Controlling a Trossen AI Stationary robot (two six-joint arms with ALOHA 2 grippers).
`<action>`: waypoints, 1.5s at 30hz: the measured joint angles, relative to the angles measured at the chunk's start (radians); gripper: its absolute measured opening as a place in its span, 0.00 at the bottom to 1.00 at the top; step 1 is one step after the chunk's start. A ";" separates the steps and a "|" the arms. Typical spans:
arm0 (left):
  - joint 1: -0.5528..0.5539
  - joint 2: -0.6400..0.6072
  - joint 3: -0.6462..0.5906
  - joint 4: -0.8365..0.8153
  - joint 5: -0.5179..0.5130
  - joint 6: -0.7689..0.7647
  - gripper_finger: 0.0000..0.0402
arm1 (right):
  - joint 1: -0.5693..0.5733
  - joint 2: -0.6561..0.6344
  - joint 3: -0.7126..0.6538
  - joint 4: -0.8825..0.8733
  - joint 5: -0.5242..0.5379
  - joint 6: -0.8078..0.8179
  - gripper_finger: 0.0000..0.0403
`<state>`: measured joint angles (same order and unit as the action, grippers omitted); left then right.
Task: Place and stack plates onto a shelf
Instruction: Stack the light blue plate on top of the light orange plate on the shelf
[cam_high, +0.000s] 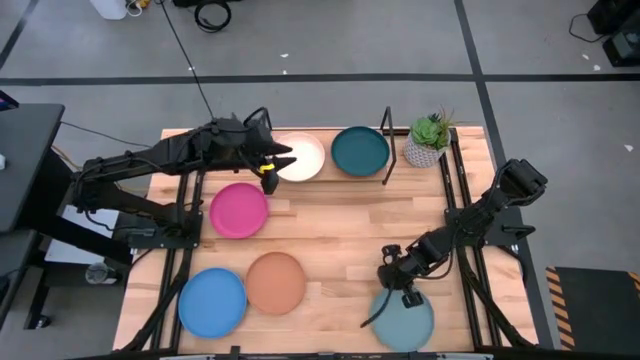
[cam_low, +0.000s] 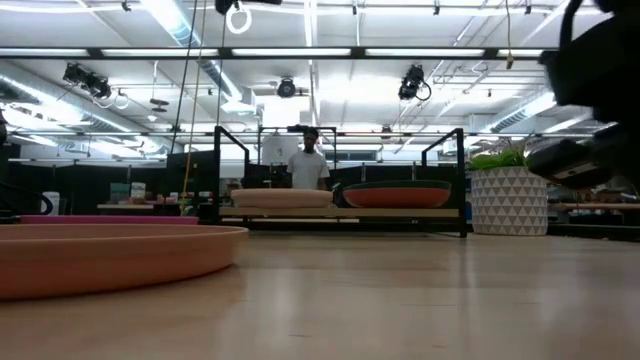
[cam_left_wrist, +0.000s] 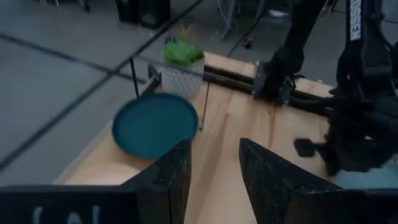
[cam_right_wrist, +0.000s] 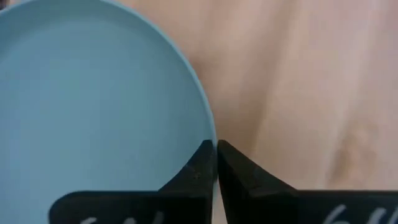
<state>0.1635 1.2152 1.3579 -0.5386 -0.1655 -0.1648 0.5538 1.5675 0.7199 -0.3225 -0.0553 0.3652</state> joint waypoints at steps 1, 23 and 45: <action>0.000 0.000 0.000 -0.009 0.005 -0.013 0.35 | -0.016 -0.001 0.005 -0.020 0.008 0.013 0.05; 0.003 0.226 -0.011 -0.132 0.250 -0.382 0.49 | -0.567 -0.022 0.592 -0.601 0.082 -0.217 0.03; 0.043 -0.032 -0.011 -0.192 -0.057 -0.345 0.48 | -0.841 -0.023 0.850 -0.486 0.137 -0.063 0.03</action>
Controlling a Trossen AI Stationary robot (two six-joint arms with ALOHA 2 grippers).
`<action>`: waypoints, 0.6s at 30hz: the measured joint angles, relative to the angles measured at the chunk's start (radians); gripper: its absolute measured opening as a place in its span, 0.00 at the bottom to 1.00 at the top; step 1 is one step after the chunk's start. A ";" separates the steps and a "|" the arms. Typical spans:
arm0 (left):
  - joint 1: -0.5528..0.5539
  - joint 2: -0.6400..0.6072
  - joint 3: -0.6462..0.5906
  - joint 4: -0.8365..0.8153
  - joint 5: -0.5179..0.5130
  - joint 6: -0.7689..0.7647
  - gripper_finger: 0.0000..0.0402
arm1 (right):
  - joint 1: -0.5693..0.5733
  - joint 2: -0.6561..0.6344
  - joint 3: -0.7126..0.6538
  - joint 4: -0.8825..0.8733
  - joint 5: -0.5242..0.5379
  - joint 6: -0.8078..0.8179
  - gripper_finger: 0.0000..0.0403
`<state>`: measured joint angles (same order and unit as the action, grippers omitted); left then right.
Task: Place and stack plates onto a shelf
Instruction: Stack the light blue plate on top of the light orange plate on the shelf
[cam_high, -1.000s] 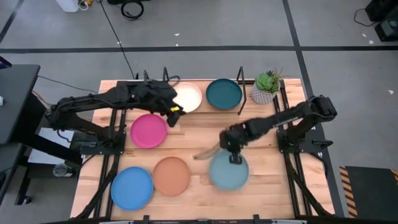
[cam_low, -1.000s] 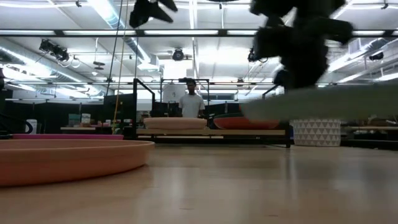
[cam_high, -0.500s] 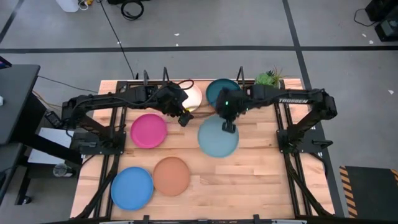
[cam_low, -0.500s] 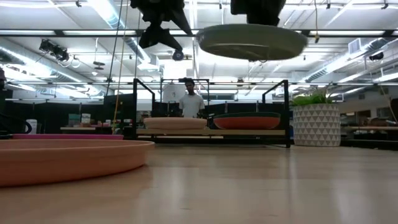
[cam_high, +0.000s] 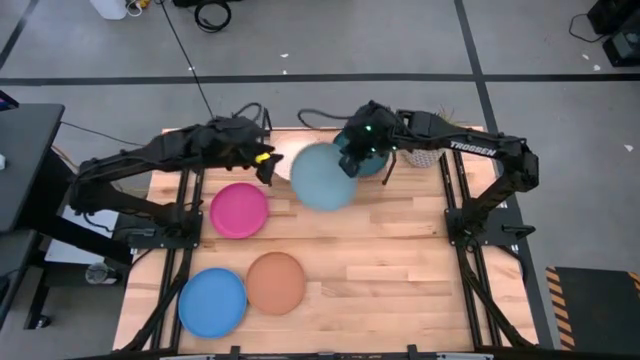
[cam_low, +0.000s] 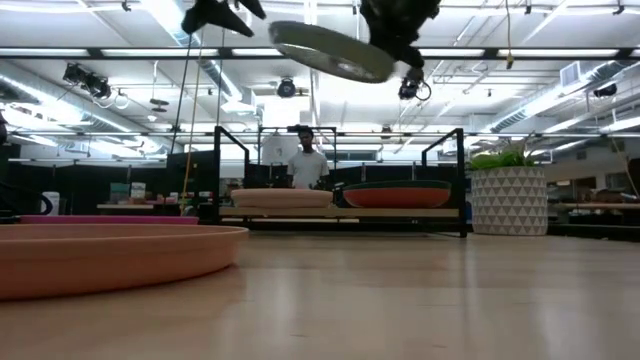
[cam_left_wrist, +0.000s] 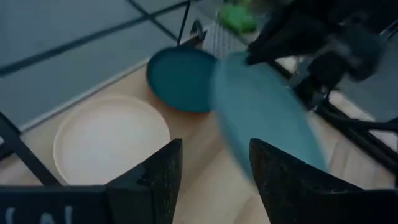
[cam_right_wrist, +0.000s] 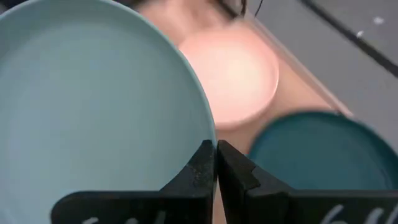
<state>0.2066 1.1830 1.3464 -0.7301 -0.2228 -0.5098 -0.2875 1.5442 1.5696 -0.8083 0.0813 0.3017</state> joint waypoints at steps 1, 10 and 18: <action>0.000 -0.014 0.000 0.000 -0.001 0.017 0.48 | -0.005 0.006 0.000 0.038 0.004 0.018 0.03; -0.001 -0.147 0.000 0.104 0.001 0.150 0.48 | -0.054 0.128 -0.001 0.264 0.030 0.046 0.04; -0.002 -0.231 0.001 0.189 0.002 0.205 0.48 | -0.165 0.237 -0.001 0.388 0.002 -0.081 0.04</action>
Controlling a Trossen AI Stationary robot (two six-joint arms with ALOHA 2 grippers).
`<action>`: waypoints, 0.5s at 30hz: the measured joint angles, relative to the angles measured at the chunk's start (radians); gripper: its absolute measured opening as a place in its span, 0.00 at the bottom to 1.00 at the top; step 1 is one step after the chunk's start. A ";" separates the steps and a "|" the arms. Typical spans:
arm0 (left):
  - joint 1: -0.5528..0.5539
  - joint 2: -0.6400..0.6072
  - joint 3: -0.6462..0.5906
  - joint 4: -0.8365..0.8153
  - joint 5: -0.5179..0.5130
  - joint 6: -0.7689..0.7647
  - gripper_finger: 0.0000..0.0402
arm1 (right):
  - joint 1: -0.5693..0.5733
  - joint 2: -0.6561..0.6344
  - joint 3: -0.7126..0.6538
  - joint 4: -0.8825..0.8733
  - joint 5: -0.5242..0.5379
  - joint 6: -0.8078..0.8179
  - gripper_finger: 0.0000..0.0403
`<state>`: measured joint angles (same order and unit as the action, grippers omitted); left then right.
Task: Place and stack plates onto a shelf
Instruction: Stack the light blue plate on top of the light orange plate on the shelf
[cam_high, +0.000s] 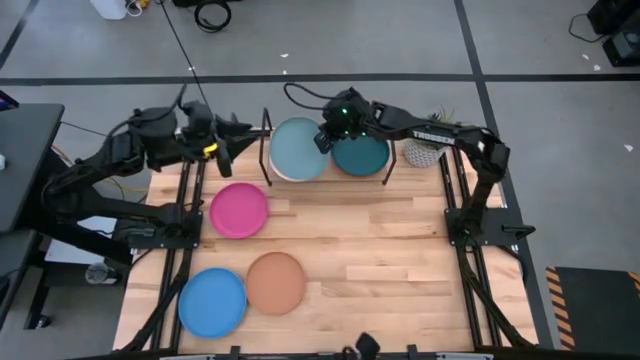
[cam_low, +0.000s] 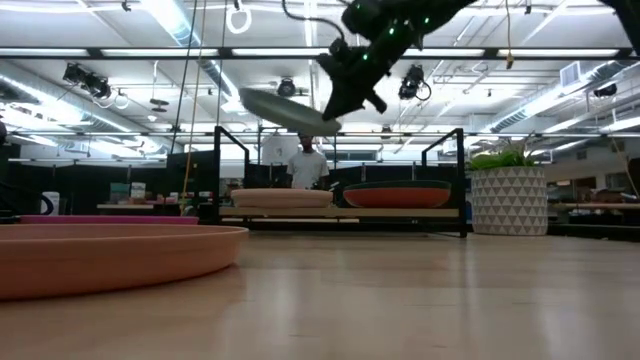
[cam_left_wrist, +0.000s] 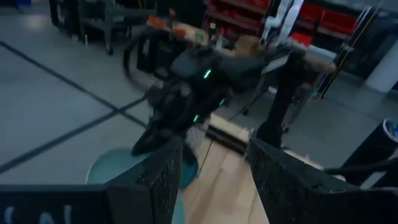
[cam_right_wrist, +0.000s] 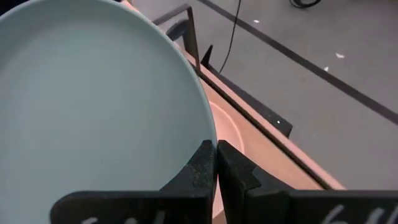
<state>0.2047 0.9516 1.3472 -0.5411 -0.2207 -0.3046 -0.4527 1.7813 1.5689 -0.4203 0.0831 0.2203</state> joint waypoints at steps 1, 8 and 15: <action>0.000 -0.003 0.000 0.017 0.000 0.008 0.48 | -0.012 0.016 0.000 0.011 -0.010 -0.020 0.04; 0.000 -0.010 0.000 0.062 0.000 0.076 0.48 | -0.084 0.122 0.000 0.119 -0.104 -0.086 0.04; 0.000 -0.001 0.000 0.062 0.000 0.117 0.48 | -0.134 0.195 0.000 0.182 -0.207 -0.090 0.04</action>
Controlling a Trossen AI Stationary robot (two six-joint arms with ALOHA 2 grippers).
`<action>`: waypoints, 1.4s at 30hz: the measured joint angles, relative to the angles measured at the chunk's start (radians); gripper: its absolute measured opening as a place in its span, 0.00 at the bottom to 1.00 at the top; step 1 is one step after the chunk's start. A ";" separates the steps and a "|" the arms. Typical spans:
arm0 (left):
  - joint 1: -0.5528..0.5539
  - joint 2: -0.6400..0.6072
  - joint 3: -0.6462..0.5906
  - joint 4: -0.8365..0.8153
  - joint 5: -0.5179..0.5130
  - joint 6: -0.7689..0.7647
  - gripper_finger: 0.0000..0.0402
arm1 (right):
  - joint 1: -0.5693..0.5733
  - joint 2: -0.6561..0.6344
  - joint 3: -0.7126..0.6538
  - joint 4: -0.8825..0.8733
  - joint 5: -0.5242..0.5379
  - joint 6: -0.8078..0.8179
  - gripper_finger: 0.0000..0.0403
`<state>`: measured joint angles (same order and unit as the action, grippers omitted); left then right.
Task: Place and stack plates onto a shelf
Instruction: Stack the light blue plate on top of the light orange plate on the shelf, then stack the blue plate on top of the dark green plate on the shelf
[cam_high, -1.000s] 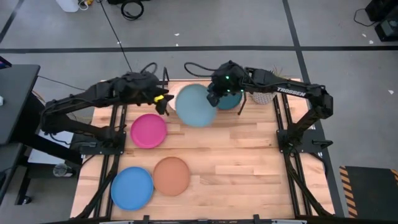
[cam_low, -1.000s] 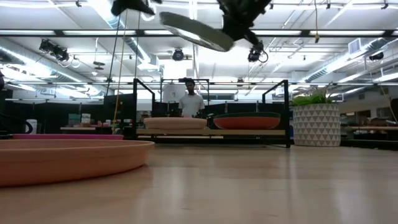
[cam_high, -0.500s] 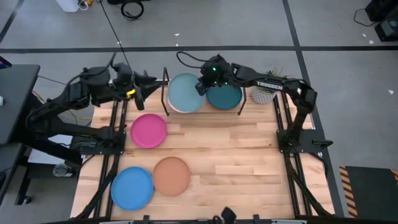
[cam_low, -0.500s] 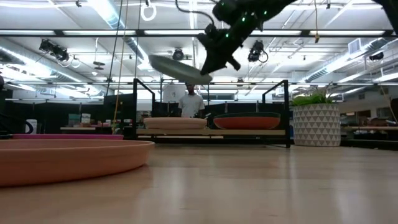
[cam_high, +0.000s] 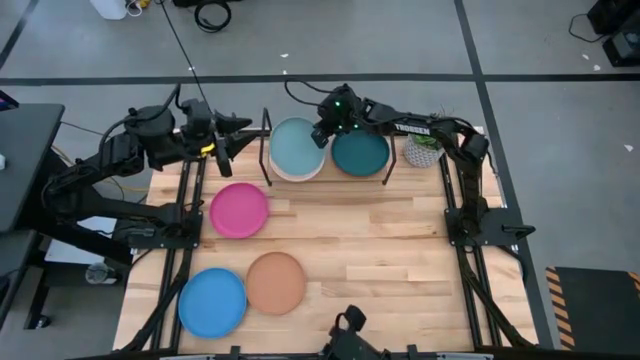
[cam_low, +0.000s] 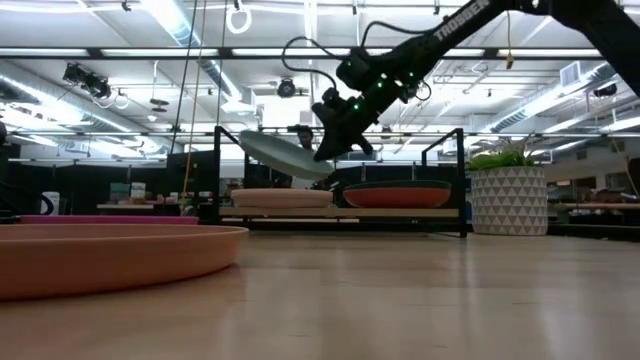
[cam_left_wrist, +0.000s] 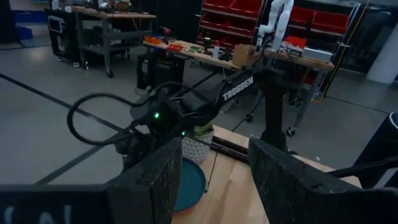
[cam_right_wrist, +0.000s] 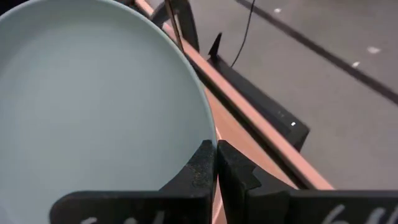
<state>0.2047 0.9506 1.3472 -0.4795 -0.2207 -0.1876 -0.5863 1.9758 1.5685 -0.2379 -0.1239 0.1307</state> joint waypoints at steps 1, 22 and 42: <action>0.000 -0.001 0.000 0.000 0.000 0.001 0.48 | -0.005 0.007 0.000 0.000 -0.014 0.000 0.04; -0.001 0.032 0.000 -0.475 0.049 -0.144 0.48 | 0.010 -0.154 0.001 -0.110 -0.073 -0.066 0.26; -0.177 0.502 -0.001 -0.669 0.015 -0.239 0.48 | 0.444 -0.566 0.001 -0.326 0.521 -0.049 0.25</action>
<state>0.0278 1.4526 1.3464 -1.1482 -0.2055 -0.4269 -0.1428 1.4099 1.5696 -0.5638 0.3972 0.0820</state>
